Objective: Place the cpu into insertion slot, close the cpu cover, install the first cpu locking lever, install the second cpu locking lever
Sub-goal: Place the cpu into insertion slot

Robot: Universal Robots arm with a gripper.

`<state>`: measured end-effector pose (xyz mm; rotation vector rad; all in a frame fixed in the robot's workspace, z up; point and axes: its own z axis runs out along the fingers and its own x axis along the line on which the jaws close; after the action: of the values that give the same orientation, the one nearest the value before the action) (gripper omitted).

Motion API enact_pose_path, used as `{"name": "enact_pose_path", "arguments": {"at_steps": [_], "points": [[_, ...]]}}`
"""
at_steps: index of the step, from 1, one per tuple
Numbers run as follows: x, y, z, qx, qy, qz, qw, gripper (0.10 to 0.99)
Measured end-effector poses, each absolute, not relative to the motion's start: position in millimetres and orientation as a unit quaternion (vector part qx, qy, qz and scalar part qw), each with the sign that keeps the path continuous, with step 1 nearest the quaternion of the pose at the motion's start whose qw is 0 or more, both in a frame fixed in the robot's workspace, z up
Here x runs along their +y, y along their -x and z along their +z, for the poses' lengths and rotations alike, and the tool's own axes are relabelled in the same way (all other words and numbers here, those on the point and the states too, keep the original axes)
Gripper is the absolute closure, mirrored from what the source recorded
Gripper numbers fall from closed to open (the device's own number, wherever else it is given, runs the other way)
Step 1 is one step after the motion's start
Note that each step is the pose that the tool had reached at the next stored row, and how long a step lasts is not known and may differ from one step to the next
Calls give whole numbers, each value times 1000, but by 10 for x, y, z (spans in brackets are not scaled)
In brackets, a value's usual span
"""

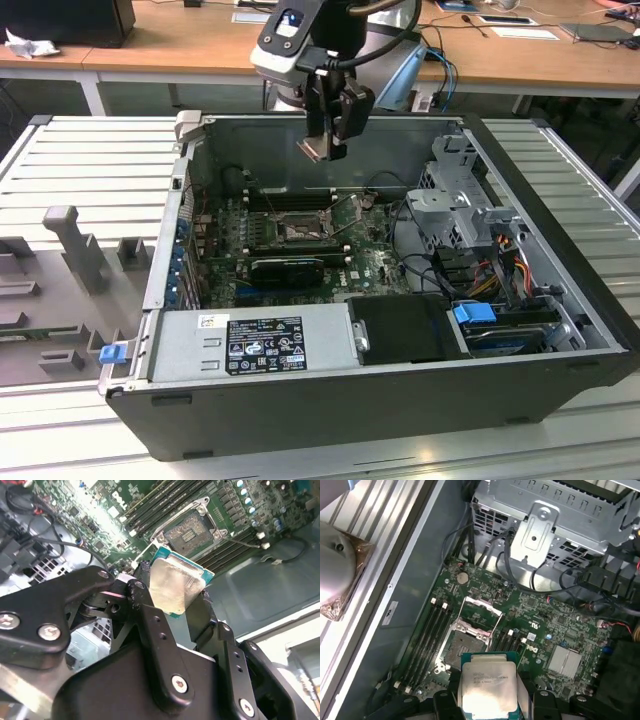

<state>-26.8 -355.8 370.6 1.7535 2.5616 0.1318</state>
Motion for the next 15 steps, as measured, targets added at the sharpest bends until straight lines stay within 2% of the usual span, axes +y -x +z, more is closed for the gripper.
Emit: {"name": "enact_pose_path", "arguments": {"at_steps": [15], "points": [[-3558, 268, 3616, 792, -608, 41, 20, 557]]}}
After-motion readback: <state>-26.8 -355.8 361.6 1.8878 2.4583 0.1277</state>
